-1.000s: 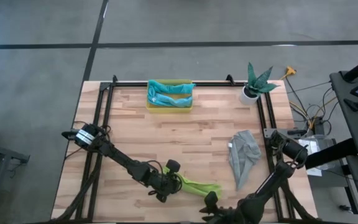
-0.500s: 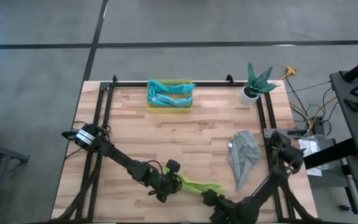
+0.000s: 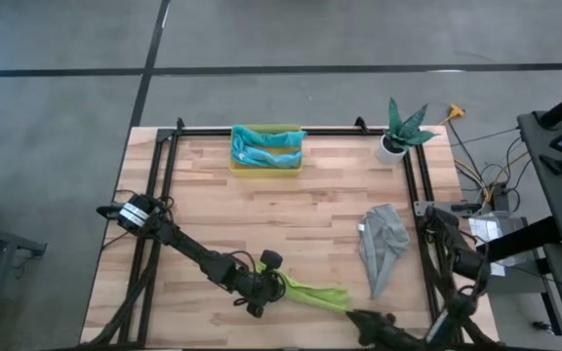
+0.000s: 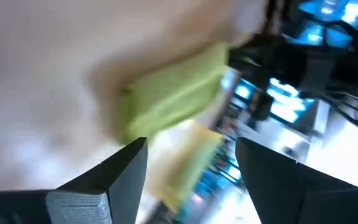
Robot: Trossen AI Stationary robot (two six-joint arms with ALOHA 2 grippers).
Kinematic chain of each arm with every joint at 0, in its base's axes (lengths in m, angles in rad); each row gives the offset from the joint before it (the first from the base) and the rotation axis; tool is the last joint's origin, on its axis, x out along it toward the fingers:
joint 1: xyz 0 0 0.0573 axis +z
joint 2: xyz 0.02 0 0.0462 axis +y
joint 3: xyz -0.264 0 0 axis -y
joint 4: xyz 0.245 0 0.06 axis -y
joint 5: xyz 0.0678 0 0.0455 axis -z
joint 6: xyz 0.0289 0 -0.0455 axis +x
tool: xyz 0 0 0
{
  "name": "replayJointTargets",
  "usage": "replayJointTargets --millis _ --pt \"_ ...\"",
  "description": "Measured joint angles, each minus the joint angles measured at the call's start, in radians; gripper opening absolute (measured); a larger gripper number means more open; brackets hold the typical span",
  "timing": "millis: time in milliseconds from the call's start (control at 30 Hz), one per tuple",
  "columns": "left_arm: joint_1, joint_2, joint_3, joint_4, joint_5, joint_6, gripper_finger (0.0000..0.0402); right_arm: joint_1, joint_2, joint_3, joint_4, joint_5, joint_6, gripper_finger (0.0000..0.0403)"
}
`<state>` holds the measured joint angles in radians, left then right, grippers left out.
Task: Roll microfiber towels into tight, uniform cylinder then place into a basket
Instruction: Roll the green towel
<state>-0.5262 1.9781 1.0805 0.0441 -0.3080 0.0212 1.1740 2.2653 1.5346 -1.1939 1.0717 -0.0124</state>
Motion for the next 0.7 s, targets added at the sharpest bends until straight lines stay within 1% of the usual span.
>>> replayJointTargets --millis 67,100,267,367,500,600,700 --pt "0.000 0.000 0.000 0.001 0.000 -0.014 0.0005 0.015 -0.009 -0.003 -0.014 -0.087 0.005 0.0240" --pt "0.000 0.000 0.000 0.001 0.000 -0.015 0.0005 0.019 -0.005 -0.011 -0.014 -0.113 0.005 0.0239" --pt "0.001 0.000 0.001 0.002 0.000 -0.015 0.0005 0.005 0.004 -0.028 -0.003 -0.090 -0.047 0.0238" --pt "0.001 0.000 0.001 0.002 -0.002 -0.015 0.0005 -0.024 0.005 -0.027 0.005 -0.101 -0.092 0.0238" --pt "0.001 0.000 0.001 0.001 -0.004 -0.015 0.0005 -0.058 0.005 -0.028 0.053 -0.107 -0.238 0.0238" --pt "0.000 0.000 0.001 0.001 -0.004 -0.015 0.0005 -0.085 0.004 -0.028 0.118 -0.167 -0.375 0.0237" --pt "0.000 0.000 0.001 0.001 -0.003 -0.015 0.0005 -0.102 0.003 -0.027 0.157 -0.196 -0.453 0.0237"
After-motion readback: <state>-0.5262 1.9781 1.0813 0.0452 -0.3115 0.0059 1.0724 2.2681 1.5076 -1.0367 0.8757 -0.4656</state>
